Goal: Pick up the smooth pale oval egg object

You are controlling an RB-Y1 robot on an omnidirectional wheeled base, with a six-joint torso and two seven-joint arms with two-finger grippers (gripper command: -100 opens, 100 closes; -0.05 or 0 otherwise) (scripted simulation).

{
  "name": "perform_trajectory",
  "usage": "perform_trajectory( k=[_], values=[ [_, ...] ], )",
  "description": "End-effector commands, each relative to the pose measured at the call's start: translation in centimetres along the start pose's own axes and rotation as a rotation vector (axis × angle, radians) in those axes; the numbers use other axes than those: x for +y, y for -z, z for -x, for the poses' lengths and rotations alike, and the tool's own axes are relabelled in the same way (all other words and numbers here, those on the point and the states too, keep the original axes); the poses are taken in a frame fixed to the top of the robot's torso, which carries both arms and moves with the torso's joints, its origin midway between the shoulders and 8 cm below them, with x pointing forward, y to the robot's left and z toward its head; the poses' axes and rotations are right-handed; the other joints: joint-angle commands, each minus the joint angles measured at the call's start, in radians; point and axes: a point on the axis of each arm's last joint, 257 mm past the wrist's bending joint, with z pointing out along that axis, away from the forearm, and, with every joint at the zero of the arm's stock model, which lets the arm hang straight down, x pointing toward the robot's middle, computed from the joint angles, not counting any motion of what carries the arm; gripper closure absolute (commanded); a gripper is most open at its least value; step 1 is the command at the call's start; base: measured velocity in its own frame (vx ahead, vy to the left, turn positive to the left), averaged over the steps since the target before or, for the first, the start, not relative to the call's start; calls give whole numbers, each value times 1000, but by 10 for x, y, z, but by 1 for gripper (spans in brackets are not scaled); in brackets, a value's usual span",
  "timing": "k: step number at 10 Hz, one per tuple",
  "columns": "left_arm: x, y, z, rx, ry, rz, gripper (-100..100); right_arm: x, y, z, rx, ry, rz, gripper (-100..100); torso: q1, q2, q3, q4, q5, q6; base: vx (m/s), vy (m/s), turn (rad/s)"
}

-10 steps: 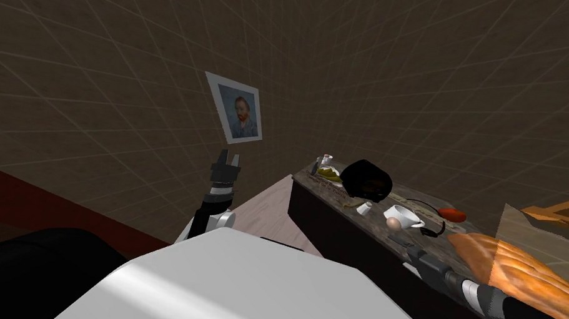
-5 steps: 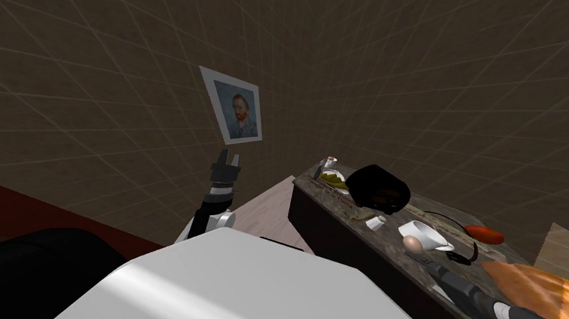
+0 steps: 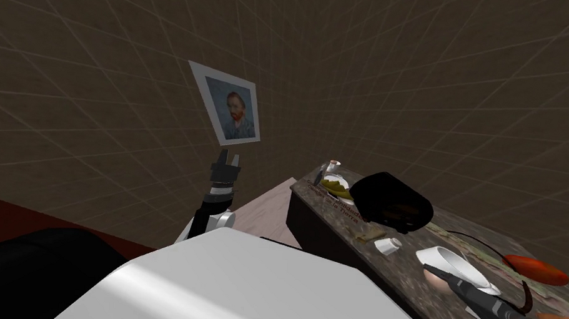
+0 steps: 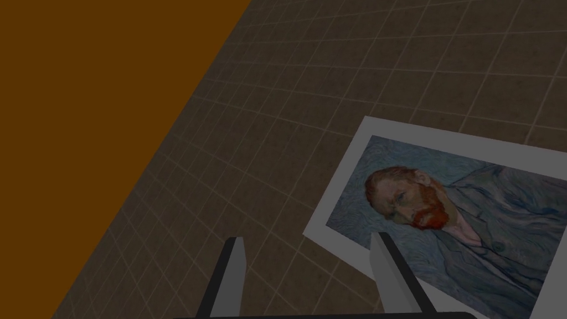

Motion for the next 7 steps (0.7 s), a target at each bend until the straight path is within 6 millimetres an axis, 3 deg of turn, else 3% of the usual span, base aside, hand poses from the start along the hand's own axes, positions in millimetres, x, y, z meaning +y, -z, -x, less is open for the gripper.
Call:
perform_trajectory(
  k=[1, 2, 7],
  values=[
    [0, 0, 0, 0, 0, 0, 0, 0, 0, 0, 0, 0, 0, 0, 0, 0, 0, 0, 0, 0, 16, -10, 4],
    [0, 0, 0, 0, 0, 0, 0, -2, -4, -1, 3, -15, 9, -100, 3, 5, 3, 1, 1, 0, -46, -16, 142],
    [0, 0, 0, 0, 0, 0, 0, -5, -13, -4, 12, -54, 27, -100, 2, 14, 9, 4, 1, 0, -92, -34, 105]
  ],
)
